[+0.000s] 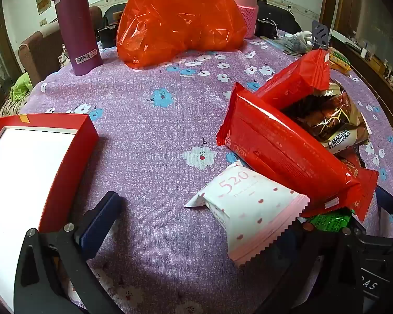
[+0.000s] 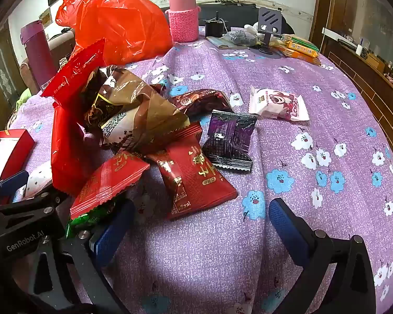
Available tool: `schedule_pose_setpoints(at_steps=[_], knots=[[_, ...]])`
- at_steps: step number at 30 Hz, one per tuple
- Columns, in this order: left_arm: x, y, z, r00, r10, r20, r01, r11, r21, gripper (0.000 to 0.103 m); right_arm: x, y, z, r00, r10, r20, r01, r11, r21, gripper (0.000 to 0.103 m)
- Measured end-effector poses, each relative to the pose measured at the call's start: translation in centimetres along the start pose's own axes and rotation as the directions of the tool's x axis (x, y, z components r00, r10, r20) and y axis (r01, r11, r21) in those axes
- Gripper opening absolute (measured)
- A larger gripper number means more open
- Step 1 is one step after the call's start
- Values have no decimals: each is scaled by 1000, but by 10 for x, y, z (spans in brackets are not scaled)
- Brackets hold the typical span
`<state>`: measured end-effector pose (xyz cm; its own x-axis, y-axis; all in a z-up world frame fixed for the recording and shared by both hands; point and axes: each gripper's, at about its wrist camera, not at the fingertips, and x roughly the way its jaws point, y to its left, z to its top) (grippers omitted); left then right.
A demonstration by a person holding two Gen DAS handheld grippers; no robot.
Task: Organize snacks
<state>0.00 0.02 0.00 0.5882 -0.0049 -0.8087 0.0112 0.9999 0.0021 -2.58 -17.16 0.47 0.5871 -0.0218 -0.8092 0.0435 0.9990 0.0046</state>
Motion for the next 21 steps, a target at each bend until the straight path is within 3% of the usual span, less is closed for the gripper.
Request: schedule_pose_setpoints(at_steps=[21], knots=[[1, -1, 1, 1000, 1, 1, -1, 1000, -1, 103, 0, 1, 0, 1000, -1, -1, 1, 1000, 0, 103]])
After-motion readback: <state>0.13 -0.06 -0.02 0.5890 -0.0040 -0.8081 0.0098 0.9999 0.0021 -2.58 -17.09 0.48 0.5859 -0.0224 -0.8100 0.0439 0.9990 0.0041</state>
